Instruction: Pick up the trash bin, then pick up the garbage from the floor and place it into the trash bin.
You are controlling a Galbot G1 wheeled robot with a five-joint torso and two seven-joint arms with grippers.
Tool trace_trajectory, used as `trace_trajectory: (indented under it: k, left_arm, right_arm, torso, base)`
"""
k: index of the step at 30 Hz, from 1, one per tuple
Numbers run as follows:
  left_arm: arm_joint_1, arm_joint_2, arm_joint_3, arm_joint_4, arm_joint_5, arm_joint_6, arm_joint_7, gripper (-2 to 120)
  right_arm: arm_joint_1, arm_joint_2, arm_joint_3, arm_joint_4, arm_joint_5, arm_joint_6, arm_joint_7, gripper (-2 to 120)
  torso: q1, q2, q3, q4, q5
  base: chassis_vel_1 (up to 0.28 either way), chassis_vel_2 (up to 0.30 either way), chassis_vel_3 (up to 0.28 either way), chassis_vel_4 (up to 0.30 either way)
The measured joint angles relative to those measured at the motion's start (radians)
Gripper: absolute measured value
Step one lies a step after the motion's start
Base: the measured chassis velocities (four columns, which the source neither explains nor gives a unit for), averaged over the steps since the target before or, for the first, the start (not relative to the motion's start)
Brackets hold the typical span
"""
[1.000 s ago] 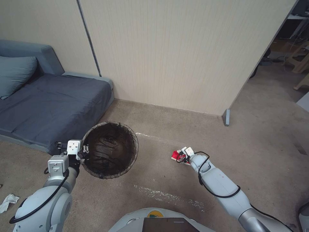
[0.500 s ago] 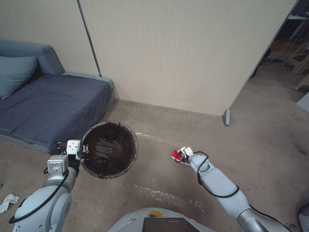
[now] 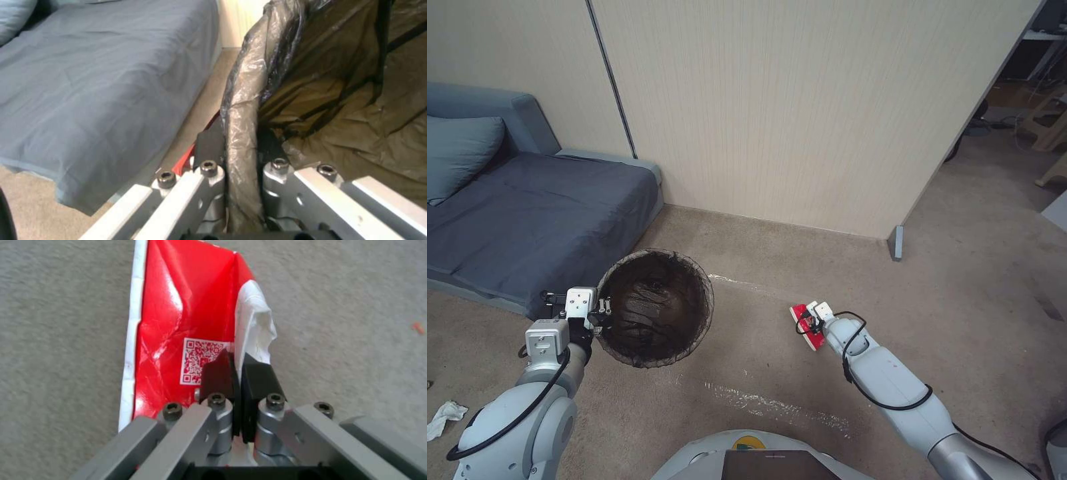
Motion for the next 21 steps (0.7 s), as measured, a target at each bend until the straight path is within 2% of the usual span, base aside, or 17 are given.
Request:
trace_trajectory:
  k: [10, 16, 21]
  left_arm:
    - [-0.004, 0.006, -0.001, 0.0, -0.002, 0.0, 0.0, 4]
    - [0.004, 0.006, -0.001, 0.0, 0.0, 0.0, 0.0, 4]
    - [0.01, 0.005, 0.0, 0.0, 0.003, 0.0, 0.0, 4]
  right_arm:
    - [-0.029, -0.038, 0.047, 0.07, 0.009, -0.007, 0.01, 0]
    - [-0.084, -0.069, 0.12, 0.184, 0.055, -0.036, 0.014, 0]
    - [-0.16, -0.1, 0.209, 0.346, 0.118, -0.051, 0.027, 0]
  torso:
    - [0.0, 0.0, 0.0, 0.0, 0.0001]
    - [0.0, 0.0, 0.0, -0.0001, -0.0001]
    - [0.0, 0.0, 0.0, 0.0, -0.0001]
  base:
    - [0.0, 0.0, 0.0, 0.0]
    - [0.0, 0.0, 0.0, 0.0]
    - [0.0, 0.0, 0.0, 0.0]
